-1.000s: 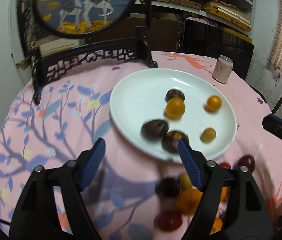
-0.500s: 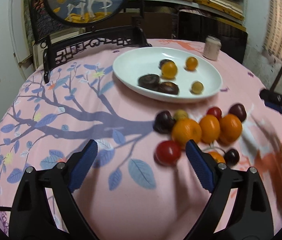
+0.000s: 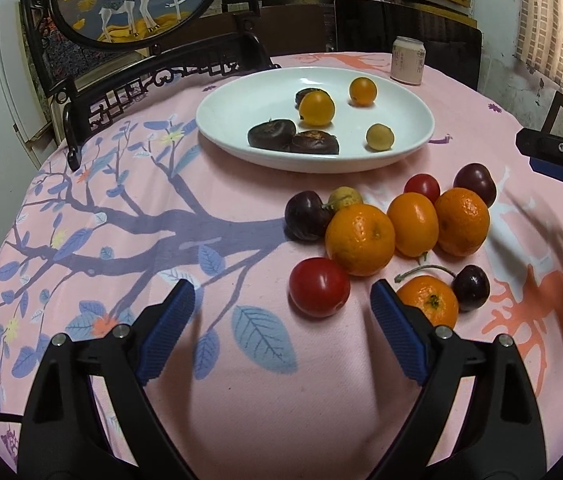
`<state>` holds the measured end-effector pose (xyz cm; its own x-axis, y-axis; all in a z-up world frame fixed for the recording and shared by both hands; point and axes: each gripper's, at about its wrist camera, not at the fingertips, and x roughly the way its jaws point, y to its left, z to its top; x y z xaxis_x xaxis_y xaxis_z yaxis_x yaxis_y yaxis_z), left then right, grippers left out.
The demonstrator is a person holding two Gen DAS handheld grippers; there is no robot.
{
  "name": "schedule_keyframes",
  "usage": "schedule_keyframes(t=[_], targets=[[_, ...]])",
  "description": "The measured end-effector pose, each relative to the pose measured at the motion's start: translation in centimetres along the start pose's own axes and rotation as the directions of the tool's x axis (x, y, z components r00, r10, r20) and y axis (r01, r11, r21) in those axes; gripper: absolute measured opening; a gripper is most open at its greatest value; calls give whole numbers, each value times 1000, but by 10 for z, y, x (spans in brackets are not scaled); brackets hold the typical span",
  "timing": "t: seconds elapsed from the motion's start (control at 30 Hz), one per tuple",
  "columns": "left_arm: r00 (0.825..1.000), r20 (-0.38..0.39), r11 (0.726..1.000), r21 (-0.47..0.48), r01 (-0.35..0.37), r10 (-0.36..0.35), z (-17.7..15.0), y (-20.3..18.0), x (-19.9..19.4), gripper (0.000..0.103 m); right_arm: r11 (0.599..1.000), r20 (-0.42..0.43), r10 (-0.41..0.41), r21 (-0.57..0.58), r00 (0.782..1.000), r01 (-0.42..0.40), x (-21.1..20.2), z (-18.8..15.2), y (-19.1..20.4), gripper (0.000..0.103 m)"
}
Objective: Organize fruits
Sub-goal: 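Grasp a red tomato with the left tool while the right tool grasps a dark plum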
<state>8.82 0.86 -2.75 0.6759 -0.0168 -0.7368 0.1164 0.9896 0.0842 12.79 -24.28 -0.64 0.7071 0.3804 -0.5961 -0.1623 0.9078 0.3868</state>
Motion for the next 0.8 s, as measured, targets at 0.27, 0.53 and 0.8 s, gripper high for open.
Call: schedule_keyframes(t=[0.27, 0.53, 0.8], targets=[[992, -35, 991, -44, 123, -125, 2, 7, 9, 33, 1000, -5, -12, 0, 1000, 12, 2, 0, 0, 70], [996, -28, 995, -56, 79, -80, 2, 12, 10, 32, 1000, -16, -22, -8, 1000, 22, 4, -2, 0, 70], [999, -42, 995, -97, 7, -12, 5, 26, 15, 32, 999, -79, 39, 20, 996, -37, 20, -4, -1, 68]])
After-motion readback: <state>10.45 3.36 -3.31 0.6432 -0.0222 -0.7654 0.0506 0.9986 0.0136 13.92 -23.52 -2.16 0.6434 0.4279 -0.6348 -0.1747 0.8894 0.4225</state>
